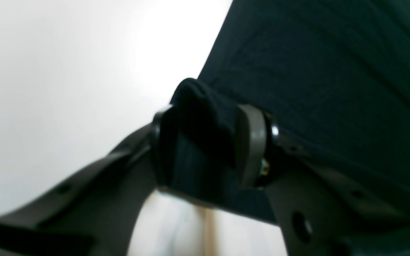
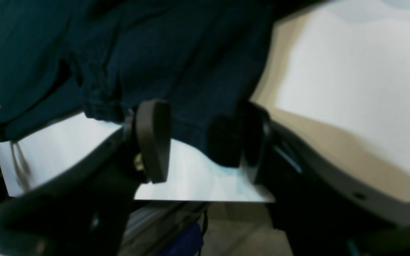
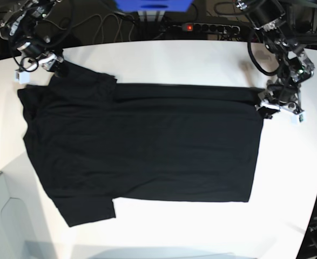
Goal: Fold the T-shirt properly
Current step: 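Move the right gripper to the sleeve nearest it, then fold the sleeve inward over the shirt body with the right gripper, then grasp the shoulder edge with both grippers, then pull the shirt toward the robot with both grippers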
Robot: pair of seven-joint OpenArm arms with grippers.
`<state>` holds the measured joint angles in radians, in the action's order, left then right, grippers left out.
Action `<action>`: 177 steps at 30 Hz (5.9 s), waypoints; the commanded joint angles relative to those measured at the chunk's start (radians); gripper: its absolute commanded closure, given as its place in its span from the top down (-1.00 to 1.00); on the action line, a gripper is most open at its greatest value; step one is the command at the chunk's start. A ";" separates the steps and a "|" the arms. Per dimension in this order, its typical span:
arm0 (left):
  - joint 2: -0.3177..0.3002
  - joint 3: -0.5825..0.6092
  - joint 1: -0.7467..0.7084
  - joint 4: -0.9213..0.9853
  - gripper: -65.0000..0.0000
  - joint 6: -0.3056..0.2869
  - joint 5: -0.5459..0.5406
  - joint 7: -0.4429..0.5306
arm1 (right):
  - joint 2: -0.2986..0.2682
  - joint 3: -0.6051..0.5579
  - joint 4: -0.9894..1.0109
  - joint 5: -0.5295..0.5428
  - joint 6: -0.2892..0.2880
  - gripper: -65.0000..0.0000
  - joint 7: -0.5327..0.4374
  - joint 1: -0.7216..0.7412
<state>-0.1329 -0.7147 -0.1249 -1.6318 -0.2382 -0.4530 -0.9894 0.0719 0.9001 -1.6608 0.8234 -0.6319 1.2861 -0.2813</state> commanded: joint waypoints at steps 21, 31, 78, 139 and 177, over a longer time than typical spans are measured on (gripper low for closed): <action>-0.012 -0.004 0.009 -0.020 -0.20 0.000 -0.011 0.017 | -0.004 -0.114 -0.094 -0.025 -0.010 -1.00 0.076 0.195; -0.011 -0.003 0.011 -0.020 -0.20 0.000 -0.010 0.017 | -0.004 -0.212 0.167 -0.031 -0.004 -1.00 0.066 0.462; -0.014 0.002 0.009 -0.031 -0.21 -0.003 -0.014 0.017 | -0.085 -0.209 0.505 0.222 -0.004 -0.39 -0.210 0.551; 0.031 0.359 -0.239 0.023 -1.00 0.040 0.653 0.369 | -0.091 -0.395 0.139 -0.886 -0.003 -1.00 -0.661 0.162; 0.048 0.352 -0.572 -0.187 -1.00 0.040 0.518 0.367 | -0.076 -0.316 0.011 -0.886 -0.010 -1.00 -0.656 -0.106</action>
<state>-0.0856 -0.3645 -0.6861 -1.8225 -0.1795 0.0689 -0.5674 -0.0025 0.5777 -1.6573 0.0093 -0.6327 0.5186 -0.3618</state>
